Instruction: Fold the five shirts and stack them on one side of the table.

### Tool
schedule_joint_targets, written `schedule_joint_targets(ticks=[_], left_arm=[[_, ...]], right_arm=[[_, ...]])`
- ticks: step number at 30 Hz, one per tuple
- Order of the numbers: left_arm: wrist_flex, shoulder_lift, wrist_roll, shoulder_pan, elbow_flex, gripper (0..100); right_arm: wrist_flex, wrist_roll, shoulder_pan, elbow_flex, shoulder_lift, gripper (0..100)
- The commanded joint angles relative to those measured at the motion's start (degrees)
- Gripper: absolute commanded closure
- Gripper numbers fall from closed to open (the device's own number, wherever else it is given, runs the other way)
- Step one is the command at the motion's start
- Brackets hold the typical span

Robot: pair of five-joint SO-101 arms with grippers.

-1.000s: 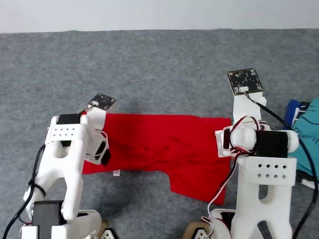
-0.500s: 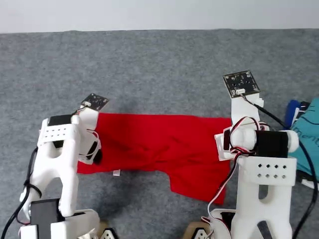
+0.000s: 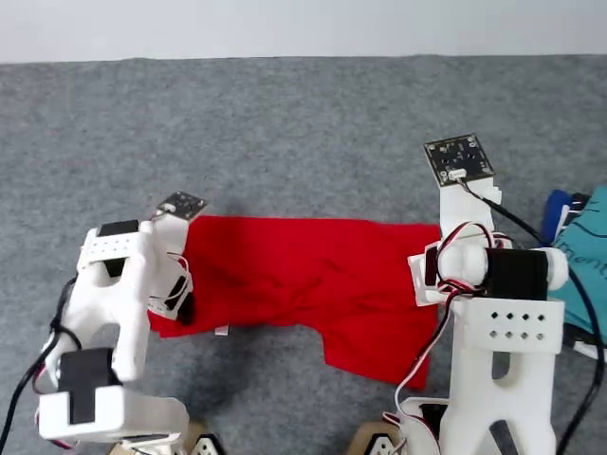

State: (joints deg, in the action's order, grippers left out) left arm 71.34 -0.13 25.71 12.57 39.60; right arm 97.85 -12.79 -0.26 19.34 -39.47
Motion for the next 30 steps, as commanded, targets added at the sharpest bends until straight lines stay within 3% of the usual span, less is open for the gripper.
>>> schedule_joint_targets(ticks=[1, 5, 11, 22, 30], left_arm=[[-0.62, 0.7, 0.62, 0.62, -1.63, 88], [-1.23, 0.7, 0.62, 0.62, -1.71, 88], [-0.88, 0.62, 0.62, 0.62, -1.71, 100], [4.22, -7.3, 2.64, 0.79, -1.54, 99], [4.57, -8.26, 8.62, 7.38, -1.54, 98]], right_arm=[[0.66, -0.62, 0.4, -2.81, -1.27, 78.6], [0.66, -0.62, 0.66, -2.9, -1.27, 78.6], [0.66, -0.62, 0.66, -2.9, -1.27, 78.6], [0.66, -0.62, 0.66, -2.9, -1.27, 78.6], [0.57, -0.62, 0.66, -2.99, -1.27, 78.6]])
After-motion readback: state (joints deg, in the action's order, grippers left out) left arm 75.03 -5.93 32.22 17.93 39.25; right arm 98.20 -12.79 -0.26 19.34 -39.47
